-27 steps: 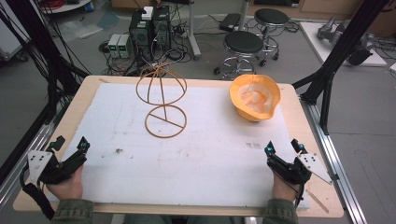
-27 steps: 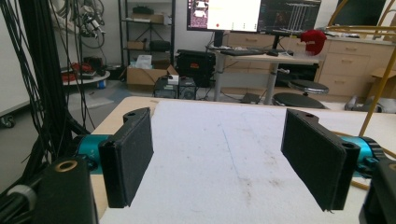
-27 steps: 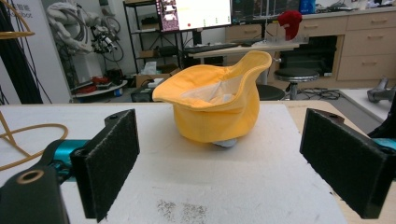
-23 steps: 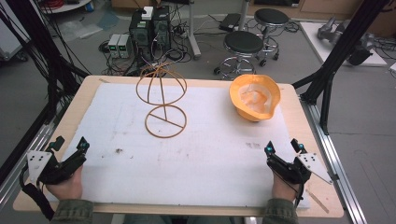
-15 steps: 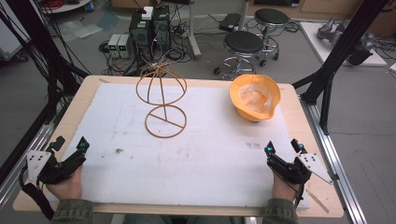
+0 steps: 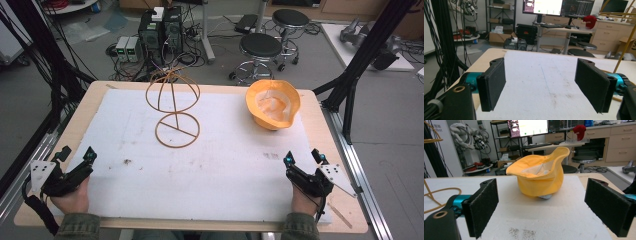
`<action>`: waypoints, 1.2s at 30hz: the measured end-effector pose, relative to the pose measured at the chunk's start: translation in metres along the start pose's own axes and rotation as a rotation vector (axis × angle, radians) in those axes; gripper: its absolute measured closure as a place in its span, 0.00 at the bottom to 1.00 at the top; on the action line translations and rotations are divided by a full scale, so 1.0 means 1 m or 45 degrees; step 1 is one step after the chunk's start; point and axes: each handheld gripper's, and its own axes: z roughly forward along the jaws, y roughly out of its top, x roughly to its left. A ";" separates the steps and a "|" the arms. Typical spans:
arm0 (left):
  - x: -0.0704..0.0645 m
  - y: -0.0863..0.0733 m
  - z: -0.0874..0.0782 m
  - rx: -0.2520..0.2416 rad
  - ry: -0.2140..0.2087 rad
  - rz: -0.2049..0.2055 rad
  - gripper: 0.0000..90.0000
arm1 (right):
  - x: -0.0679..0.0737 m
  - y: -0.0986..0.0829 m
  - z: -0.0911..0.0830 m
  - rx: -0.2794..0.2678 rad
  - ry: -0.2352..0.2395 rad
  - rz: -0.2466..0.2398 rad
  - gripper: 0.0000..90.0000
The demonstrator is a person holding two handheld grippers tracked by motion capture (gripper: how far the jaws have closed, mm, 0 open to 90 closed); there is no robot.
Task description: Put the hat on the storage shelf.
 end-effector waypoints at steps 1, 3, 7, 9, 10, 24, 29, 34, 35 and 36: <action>0.000 0.000 0.000 0.000 0.000 0.000 0.28 | 0.000 0.000 0.000 0.000 -0.002 0.001 0.12; 0.000 0.000 0.000 0.000 0.001 -0.001 0.28 | 0.000 0.000 0.001 -0.004 0.004 -0.002 0.12; -0.001 -0.001 0.000 0.000 -0.001 -0.008 0.28 | 0.000 0.004 0.004 -0.003 -0.018 -0.034 0.12; -0.001 -0.001 0.000 0.002 -0.001 -0.010 0.28 | -0.001 0.007 0.009 -0.001 -0.055 -0.055 0.12; -0.001 -0.001 0.000 0.008 -0.005 -0.009 0.28 | -0.001 0.008 0.011 0.009 -0.071 -0.047 0.12; -0.004 -0.004 0.005 0.024 -0.013 0.009 0.28 | 0.000 0.040 0.039 0.023 -0.112 -0.068 0.12; -0.004 -0.005 0.007 0.031 -0.031 0.005 0.28 | -0.002 0.055 0.049 0.023 -0.126 -0.069 0.12; -0.012 -0.007 0.014 0.050 -0.068 0.036 0.28 | -0.001 0.064 0.058 0.025 -0.109 -0.049 0.12; -0.013 -0.007 0.016 0.057 -0.073 0.050 0.28 | 0.000 0.065 0.060 0.035 -0.106 -0.058 0.12; -0.015 -0.007 0.018 0.061 -0.078 0.061 0.28 | 0.000 0.066 0.063 0.042 -0.105 -0.066 0.12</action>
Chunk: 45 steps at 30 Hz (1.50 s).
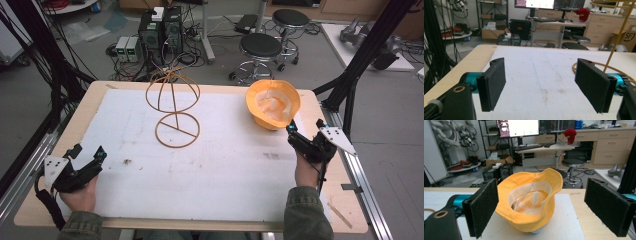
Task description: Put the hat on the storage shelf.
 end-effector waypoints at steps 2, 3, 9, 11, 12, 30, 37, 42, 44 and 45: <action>-0.002 0.000 0.003 0.004 -0.012 0.009 0.28 | 0.001 0.003 0.006 0.008 -0.005 0.002 0.12; -0.003 0.000 0.004 0.005 -0.019 0.014 0.28 | 0.000 0.004 0.009 0.005 -0.008 0.005 0.12; -0.007 -0.001 0.008 0.009 -0.042 0.035 0.28 | -0.003 0.007 0.029 0.059 -0.051 0.007 0.12; -0.007 -0.001 0.009 0.010 -0.046 0.035 0.28 | -0.004 0.007 0.036 0.072 -0.063 0.014 0.12; -0.008 -0.001 0.009 0.009 -0.049 0.034 0.28 | -0.005 0.006 0.039 0.083 -0.075 0.018 0.12; -0.006 0.000 0.007 0.001 -0.043 0.051 0.28 | -0.015 0.003 0.101 0.283 -0.132 0.033 0.12; -0.006 0.000 0.007 0.000 -0.041 0.062 0.28 | -0.021 -0.004 0.123 0.387 -0.139 0.081 0.12; -0.007 -0.001 0.007 0.005 -0.044 0.071 0.28 | -0.024 -0.013 0.132 0.448 -0.136 0.152 0.18; -0.007 -0.001 0.007 0.005 -0.045 0.072 0.28 | -0.023 -0.015 0.133 0.459 -0.121 0.162 0.24; -0.007 -0.001 0.007 0.005 -0.046 0.074 0.28 | -0.022 -0.015 0.133 0.460 -0.116 0.160 0.29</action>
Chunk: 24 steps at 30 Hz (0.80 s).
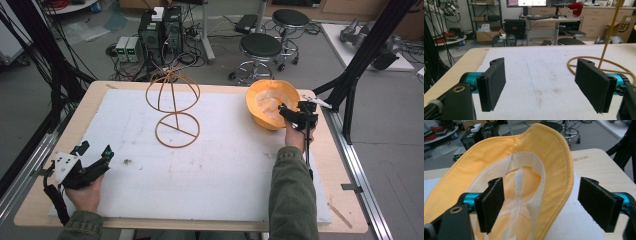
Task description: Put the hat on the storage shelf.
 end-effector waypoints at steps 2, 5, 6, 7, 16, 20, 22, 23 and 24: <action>0.000 0.000 0.000 0.000 -0.001 -0.001 0.28 | 0.003 0.000 -0.001 -0.005 0.001 -0.023 0.42; -0.001 0.000 0.000 0.001 -0.004 0.002 0.28 | 0.006 0.000 -0.003 -0.010 -0.002 -0.008 0.62; -0.001 0.000 0.000 -0.002 -0.005 0.001 0.28 | 0.006 0.001 -0.004 -0.007 -0.010 0.002 0.70; -0.001 0.000 0.000 -0.001 -0.005 0.003 0.28 | 0.007 0.000 -0.004 -0.005 -0.015 0.001 0.79; -0.001 0.000 0.000 -0.004 -0.008 0.000 0.28 | 0.013 0.000 -0.006 -0.023 -0.019 -0.019 0.96; -0.001 0.000 -0.001 -0.005 -0.010 0.004 0.28 | 0.014 -0.001 -0.006 -0.032 0.013 -0.002 0.97; -0.001 0.000 -0.001 -0.005 -0.010 0.004 0.28 | 0.013 -0.001 -0.007 -0.035 0.020 0.014 0.97; -0.002 0.000 0.000 -0.006 -0.011 0.002 0.28 | 0.012 -0.002 -0.007 -0.041 0.030 0.024 0.97; -0.002 0.000 0.000 -0.006 -0.011 0.002 0.28 | 0.011 -0.002 -0.007 -0.046 0.048 0.031 0.97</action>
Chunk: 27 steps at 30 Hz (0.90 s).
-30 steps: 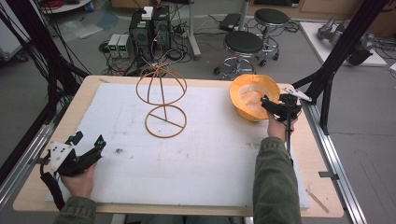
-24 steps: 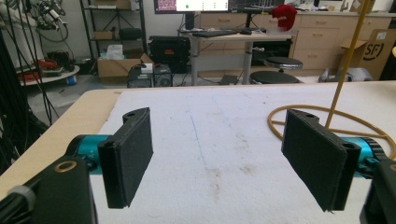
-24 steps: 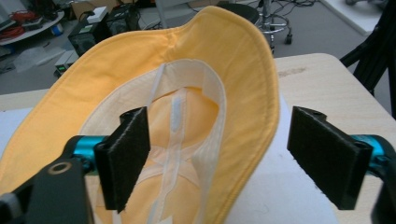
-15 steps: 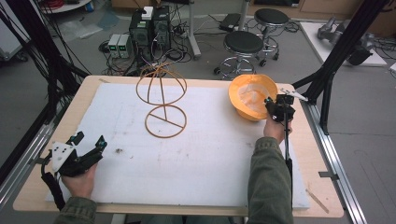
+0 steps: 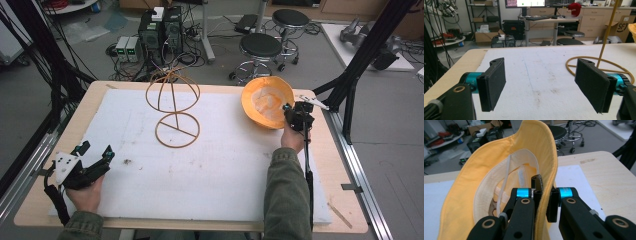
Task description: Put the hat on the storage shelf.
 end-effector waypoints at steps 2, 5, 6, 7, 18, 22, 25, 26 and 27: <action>0.000 0.000 0.000 0.002 -0.001 -0.002 0.28 | -0.002 -0.001 -0.001 -0.016 0.042 0.013 0.97; 0.000 0.000 0.001 -0.005 -0.010 -0.003 0.28 | -0.003 0.000 -0.003 -0.036 0.069 0.012 0.97; -0.001 0.000 0.001 -0.007 -0.012 -0.003 0.28 | -0.002 0.000 -0.003 -0.045 0.079 0.013 0.97; -0.001 0.000 0.001 -0.005 -0.012 -0.002 0.28 | -0.002 0.000 -0.004 -0.061 0.097 0.003 0.97; -0.002 -0.001 0.003 0.000 -0.022 -0.008 0.28 | 0.010 0.008 -0.018 -0.226 0.279 -0.049 0.97; -0.002 -0.001 0.004 0.005 -0.028 -0.011 0.28 | 0.011 0.010 -0.023 -0.283 0.343 -0.049 0.98; -0.003 -0.001 0.004 0.007 -0.033 -0.006 0.28 | 0.010 0.013 -0.028 -0.351 0.400 -0.021 0.98; -0.003 -0.001 0.004 0.007 -0.034 -0.007 0.28 | 0.009 0.015 -0.030 -0.374 0.414 -0.003 0.98; -0.003 -0.001 0.004 0.007 -0.034 -0.007 0.28 | 0.008 0.016 -0.032 -0.397 0.435 0.022 0.98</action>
